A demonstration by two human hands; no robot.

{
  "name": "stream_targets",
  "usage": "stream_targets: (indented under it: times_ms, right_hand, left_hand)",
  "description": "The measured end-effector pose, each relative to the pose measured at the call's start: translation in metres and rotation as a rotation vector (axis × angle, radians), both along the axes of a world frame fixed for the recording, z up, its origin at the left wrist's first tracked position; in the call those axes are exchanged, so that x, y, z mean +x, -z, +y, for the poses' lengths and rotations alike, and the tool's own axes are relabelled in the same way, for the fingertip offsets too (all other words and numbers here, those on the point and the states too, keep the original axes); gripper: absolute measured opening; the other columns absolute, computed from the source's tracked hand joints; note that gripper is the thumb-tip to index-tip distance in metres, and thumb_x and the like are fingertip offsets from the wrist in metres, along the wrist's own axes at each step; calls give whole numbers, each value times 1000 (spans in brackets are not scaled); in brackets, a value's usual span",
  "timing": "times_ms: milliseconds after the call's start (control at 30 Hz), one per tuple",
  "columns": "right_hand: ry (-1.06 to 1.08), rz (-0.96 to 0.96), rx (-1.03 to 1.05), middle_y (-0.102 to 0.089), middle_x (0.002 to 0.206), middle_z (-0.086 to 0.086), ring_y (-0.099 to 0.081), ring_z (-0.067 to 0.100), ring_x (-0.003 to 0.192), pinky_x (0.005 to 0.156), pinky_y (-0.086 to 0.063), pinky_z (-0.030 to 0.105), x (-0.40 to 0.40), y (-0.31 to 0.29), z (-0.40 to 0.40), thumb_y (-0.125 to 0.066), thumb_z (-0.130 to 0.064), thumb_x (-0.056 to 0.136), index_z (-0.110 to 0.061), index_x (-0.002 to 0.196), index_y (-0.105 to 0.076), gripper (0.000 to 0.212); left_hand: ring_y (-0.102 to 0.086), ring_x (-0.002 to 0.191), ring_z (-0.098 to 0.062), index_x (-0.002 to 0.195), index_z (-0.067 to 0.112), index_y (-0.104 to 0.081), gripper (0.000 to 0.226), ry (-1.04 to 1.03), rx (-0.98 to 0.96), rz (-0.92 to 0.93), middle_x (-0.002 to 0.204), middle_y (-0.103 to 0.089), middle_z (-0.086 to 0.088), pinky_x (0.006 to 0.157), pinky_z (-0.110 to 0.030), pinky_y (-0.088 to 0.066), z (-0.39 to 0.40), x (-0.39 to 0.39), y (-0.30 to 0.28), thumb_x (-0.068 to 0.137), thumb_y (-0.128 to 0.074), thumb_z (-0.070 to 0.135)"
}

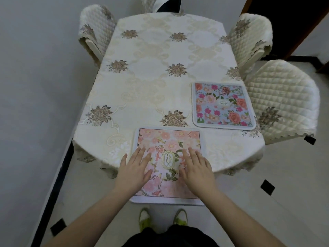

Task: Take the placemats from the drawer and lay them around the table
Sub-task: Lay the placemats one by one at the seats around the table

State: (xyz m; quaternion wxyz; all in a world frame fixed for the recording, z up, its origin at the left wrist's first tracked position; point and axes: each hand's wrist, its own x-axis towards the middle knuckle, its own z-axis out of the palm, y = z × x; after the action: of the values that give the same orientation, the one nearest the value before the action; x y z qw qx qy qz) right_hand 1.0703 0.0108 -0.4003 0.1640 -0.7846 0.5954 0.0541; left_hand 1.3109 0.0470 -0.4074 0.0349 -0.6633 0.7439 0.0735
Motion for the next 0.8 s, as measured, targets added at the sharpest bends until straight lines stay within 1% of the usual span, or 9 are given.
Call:
stream_targets:
  times_ms: [67, 100, 200, 300, 400, 467, 567, 700, 800]
  right_hand:
    - [10, 13, 43, -11, 165, 4, -12, 26, 151, 119, -15, 44, -7, 12, -5, -27, -47, 101, -24, 157, -12, 62]
    - [22, 16, 67, -11, 165, 4, -12, 26, 151, 119, -15, 44, -12, 16, -6, -30, -47, 102, -24, 157, -13, 62]
    - [53, 20, 98, -14, 164, 5, -14, 27, 150, 119, -15, 46, -26, 26, -8, -34, -47, 100, -23, 156, -16, 64]
    - [67, 49, 61, -18, 163, 11, -19, 32, 149, 117, -21, 49, -40, 30, -7, -36, -52, 96, -21, 155, -23, 68]
    - [82, 70, 81, -10, 164, 12, -13, 32, 150, 118, -17, 46, -49, 32, -9, -44, -56, 96, -25, 156, -18, 72]
    - [90, 78, 90, -5, 164, 15, -10, 33, 150, 119, -15, 45, -51, 33, -10, -44, -58, 96, -27, 156, -14, 73]
    - [101, 83, 109, -6, 163, 17, -10, 33, 150, 119, -14, 43, -49, 33, -11, -43, -58, 97, -28, 156, -11, 73]
    - [109, 84, 93, -9, 162, 19, -12, 34, 150, 119, -15, 44, -46, 32, -12, -45, -55, 97, -27, 155, -13, 72]
    - [109, 89, 80, -11, 162, 20, -13, 35, 149, 120, -14, 44, -45, 33, -11, -47, -53, 97, -25, 155, -15, 72]
  left_hand:
    - [-59, 126, -29, 127, 16, -66, 58, -39, 22, -18, 137, -61, -12, 92, -60, -50, -1, 0, 9, 74, -83, 33]
    - [-59, 125, -31, 126, 16, -66, 62, -64, 42, -20, 136, -61, -13, 91, -59, -50, 0, -1, 12, 69, -88, 28]
    - [-59, 124, -35, 124, 16, -67, 63, -110, 80, -14, 136, -60, -15, 90, -59, -51, 2, 0, 23, 65, -91, 24]
    - [-58, 122, -43, 119, 14, -69, 64, -142, 115, -28, 139, -55, -24, 87, -60, -54, 4, 6, 34, 62, -93, 26]
    - [-56, 120, -52, 122, 17, -69, 66, -189, 149, -32, 139, -48, -35, 85, -59, -53, 2, 13, 41, 62, -93, 32]
    - [-49, 126, -55, 130, 22, -64, 64, -205, 137, -12, 145, -38, -39, 93, -59, -49, 0, 13, 39, 72, -87, 37]
    - [-27, 143, -50, 149, 28, -43, 59, -220, 150, 56, 156, -19, -36, 114, -56, -28, -2, 12, 41, 94, -64, 38]
    - [-16, 150, -39, 155, 33, -27, 60, -226, 193, 95, 161, -13, -27, 120, -46, -17, -2, 12, 39, 101, -50, 43]
    - [-12, 151, -37, 155, 33, -27, 59, -243, 212, 130, 162, -10, -25, 121, -43, -15, -4, 12, 40, 101, -49, 43]
